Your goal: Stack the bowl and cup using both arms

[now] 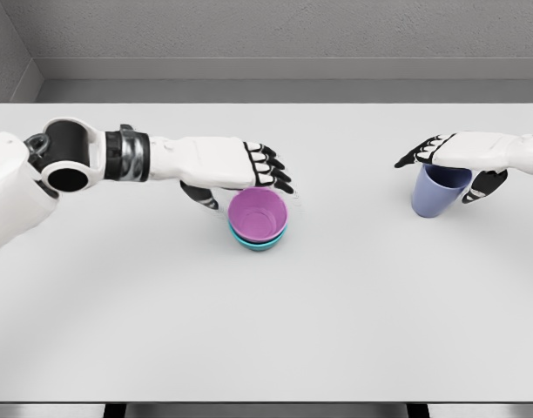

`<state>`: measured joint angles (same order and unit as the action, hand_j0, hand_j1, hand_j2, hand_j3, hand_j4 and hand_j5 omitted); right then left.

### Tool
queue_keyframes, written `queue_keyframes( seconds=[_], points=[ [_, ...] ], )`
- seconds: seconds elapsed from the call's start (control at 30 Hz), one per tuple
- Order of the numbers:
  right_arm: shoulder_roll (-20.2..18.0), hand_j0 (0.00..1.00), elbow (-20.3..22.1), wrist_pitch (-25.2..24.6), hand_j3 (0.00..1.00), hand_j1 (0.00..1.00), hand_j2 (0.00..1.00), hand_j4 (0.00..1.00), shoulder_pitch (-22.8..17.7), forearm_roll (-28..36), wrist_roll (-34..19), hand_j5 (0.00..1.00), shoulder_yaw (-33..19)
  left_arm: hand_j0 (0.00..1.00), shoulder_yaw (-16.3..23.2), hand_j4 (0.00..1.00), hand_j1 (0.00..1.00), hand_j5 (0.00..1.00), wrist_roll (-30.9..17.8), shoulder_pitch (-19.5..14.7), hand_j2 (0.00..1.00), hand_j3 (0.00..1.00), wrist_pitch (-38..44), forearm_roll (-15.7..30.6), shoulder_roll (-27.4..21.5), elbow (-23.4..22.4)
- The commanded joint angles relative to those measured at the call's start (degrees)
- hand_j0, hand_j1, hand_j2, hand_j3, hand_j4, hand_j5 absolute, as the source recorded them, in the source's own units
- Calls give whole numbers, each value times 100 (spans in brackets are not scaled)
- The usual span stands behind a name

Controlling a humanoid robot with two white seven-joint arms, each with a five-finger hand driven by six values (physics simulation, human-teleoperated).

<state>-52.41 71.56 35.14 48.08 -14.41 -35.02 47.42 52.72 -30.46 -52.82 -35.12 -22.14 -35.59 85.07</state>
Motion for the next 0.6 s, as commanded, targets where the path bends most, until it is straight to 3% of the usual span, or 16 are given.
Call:
queue_keyframes(
  seconds=[0.0, 0.13, 0.23, 0.3, 0.37, 0.57],
  points=[
    [-6, 93, -2, -14, 93, 93, 93, 93, 0, 26, 2, 93, -5, 100, -253, 100, 100, 100, 13, 0, 100, 100, 12, 394, -483, 28],
    [-6, 89, -2, -14, 89, 89, 89, 89, 0, 34, 2, 89, -5, 100, -578, 100, 100, 100, 13, -53, 100, 100, 12, 676, -783, -78],
    [-6, 86, -2, -14, 86, 86, 86, 86, 0, 34, 2, 86, -5, 100, -807, 100, 100, 100, 22, 26, 100, 100, 12, 720, -1082, -657],
    [-6, 86, 7, -14, 86, 86, 86, 86, 0, 34, 2, 86, -5, 100, -816, 100, 100, 100, 13, 325, 100, 100, 12, 720, -1003, -983],
    [-6, 86, 7, -14, 86, 86, 86, 86, 0, 34, 2, 86, -5, 100, -1018, 100, 100, 100, 13, 387, 100, 100, 12, 711, -1046, -992],
    [3, 82, 7, -14, 82, 82, 82, 82, 0, 34, 2, 82, 13, 100, -1027, 100, 100, 100, 5, 545, 100, 100, 12, 711, -1055, -1001]
  ],
)
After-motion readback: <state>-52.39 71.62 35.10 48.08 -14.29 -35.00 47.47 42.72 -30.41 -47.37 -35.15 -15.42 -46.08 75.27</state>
